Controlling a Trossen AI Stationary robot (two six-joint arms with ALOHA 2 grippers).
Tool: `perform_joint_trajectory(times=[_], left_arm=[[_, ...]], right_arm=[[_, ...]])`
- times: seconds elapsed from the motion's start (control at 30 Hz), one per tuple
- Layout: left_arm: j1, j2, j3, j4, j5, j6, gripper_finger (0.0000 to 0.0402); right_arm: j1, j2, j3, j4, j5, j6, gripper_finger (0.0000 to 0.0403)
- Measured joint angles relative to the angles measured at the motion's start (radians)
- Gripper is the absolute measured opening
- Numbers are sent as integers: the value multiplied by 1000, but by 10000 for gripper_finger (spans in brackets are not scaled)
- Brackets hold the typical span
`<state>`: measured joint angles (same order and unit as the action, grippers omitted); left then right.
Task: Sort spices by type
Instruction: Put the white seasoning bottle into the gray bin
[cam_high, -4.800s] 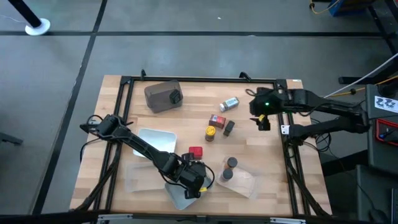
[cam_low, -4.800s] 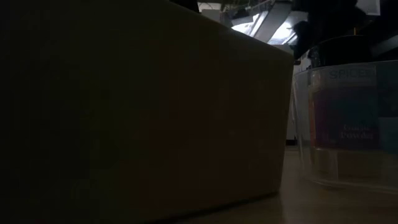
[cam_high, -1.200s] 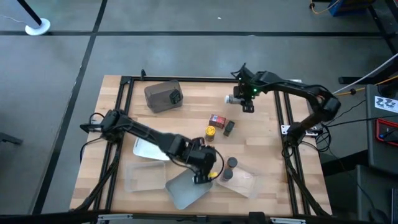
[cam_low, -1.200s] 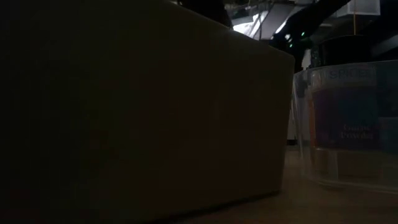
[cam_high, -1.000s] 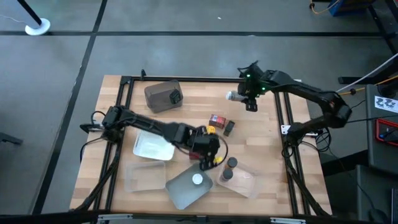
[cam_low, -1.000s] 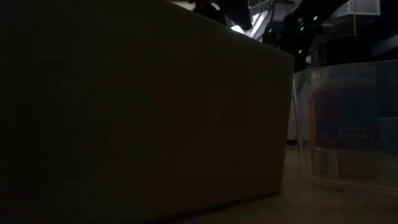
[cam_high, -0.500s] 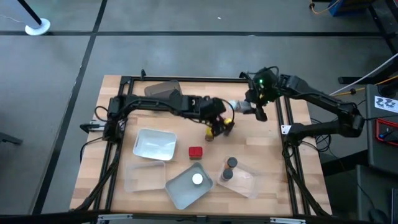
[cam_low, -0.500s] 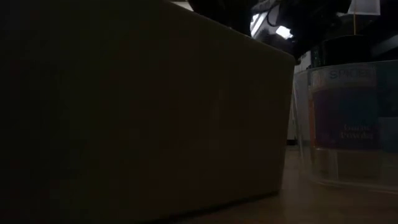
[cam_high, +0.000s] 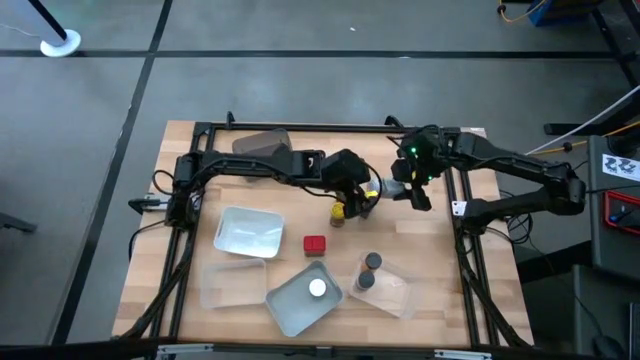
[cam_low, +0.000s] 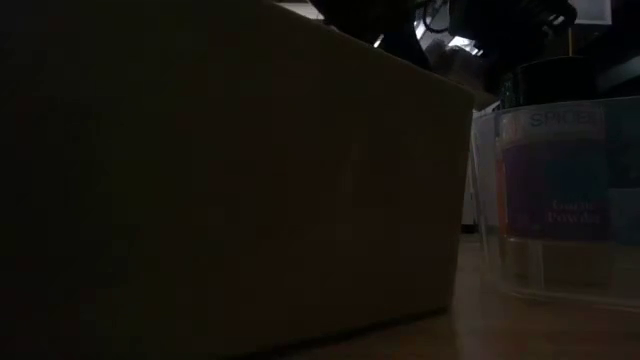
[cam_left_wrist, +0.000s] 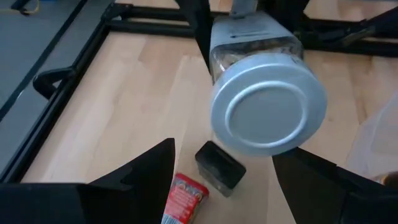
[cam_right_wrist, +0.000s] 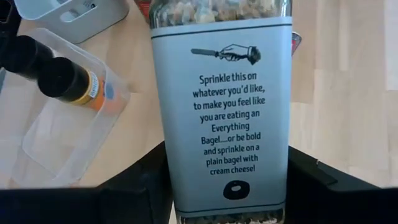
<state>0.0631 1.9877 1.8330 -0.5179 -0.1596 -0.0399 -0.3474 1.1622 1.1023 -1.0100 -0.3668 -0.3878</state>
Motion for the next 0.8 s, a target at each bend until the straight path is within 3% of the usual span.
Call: perform_joint_trajectory(times=[0.17,0.37,0.6,0.8], left_arm=[[-7,0,0,44,2,-1,253],[-26,0,0,65,-1,28,253],[-63,0,0,70,-3,126,253],[-70,0,-9,108,-4,113,253]], right_arm=[[51,0,0,2,12,52,209],[96,0,0,8,107,100,209],[96,0,0,3,113,146,209],[113,0,0,3,110,151,209]])
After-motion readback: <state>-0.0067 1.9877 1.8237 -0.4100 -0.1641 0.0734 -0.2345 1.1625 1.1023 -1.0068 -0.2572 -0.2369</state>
